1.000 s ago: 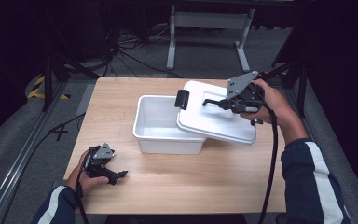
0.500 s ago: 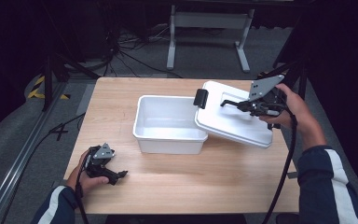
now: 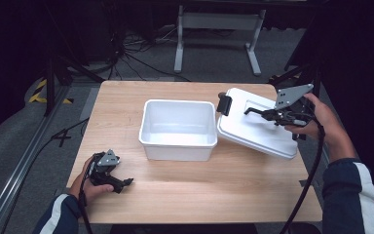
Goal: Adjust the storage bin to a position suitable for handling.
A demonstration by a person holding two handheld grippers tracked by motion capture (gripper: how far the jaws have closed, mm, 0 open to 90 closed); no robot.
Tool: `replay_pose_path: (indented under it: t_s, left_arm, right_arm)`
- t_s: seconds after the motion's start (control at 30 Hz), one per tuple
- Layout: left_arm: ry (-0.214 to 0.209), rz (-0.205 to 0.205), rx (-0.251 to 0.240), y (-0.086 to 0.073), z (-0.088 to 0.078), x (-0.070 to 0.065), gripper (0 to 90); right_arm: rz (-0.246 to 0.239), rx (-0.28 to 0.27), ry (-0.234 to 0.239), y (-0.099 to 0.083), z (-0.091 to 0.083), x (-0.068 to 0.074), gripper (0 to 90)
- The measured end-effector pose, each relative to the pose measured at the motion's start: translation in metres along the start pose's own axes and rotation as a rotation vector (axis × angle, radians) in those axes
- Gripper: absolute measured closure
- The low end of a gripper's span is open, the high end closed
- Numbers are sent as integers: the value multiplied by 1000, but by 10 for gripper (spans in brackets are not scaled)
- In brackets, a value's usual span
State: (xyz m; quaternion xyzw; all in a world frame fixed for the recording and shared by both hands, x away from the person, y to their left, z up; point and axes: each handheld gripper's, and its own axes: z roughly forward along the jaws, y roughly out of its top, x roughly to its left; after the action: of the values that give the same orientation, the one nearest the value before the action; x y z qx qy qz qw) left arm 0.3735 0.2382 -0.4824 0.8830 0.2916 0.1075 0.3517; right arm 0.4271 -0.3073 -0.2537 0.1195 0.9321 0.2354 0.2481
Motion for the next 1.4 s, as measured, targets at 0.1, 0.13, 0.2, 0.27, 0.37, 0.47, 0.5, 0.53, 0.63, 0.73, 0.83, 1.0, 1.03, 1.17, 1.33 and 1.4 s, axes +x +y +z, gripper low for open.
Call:
replay_pose_path:
  t_s: [0.1, 0.13, 0.2, 0.27, 0.37, 0.47, 0.5, 0.53, 0.63, 0.73, 0.83, 1.0, 1.03, 1.17, 1.33, 1.4]
  left_arm:
    - [0, 1, 0, 0, 0, 0, 5]
    - [0, 0, -1, 0, 0, 0, 6]
    - [0, 0, -2, 0, 0, 0, 5]
    - [2, -2, -6, 0, 0, 0, 5]
    - [0, -1, 0, 0, 0, 0, 5]
    - [0, -2, -2, 0, 0, 0, 5]
    - [0, -2, -2, 0, 0, 0, 5]
    - [3, -2, -6, 0, 1, 0, 5]
    - [3, -1, -4, 0, 0, 0, 5]
    - [0, -1, 0, 0, 0, 0, 5]
    - [0, -1, -1, 0, 0, 0, 5]
    - [0, 0, -1, 0, 0, 0, 5]
    - [0, 0, -1, 0, 0, 0, 5]
    - [2, -1, -3, 0, 0, 0, 5]
    - [0, 0, 0, 0, 0, 0, 5]
    - [2, -1, -4, 0, 0, 0, 5]
  right_arm:
    - [16, -1, 2, -7, 0, -1, 847]
    - [19, 0, 1, -9, 0, -1, 847]
    - [33, 2, 3, -15, 2, -2, 846]
    - [47, 9, -3, -21, 3, -3, 847]
    - [65, 19, 4, -29, 8, -4, 847]
    - [78, 32, 5, -36, 15, -3, 847]
    - [84, 35, 5, -38, 17, -3, 847]
    - [91, 43, 8, -41, 20, -3, 847]
    - [96, 54, 16, -44, 29, -3, 847]
    - [102, 70, 26, -47, 38, -2, 846]
    - [104, 76, 31, -50, 47, -2, 847]
    - [111, 95, 49, -52, 64, -1, 847]
    - [111, 95, 49, -52, 64, -1, 847]
    - [117, 110, 68, -54, 76, 0, 847]
    - [134, 123, 73, -59, 91, -1, 847]
    - [146, 132, 84, -61, 98, -2, 847]
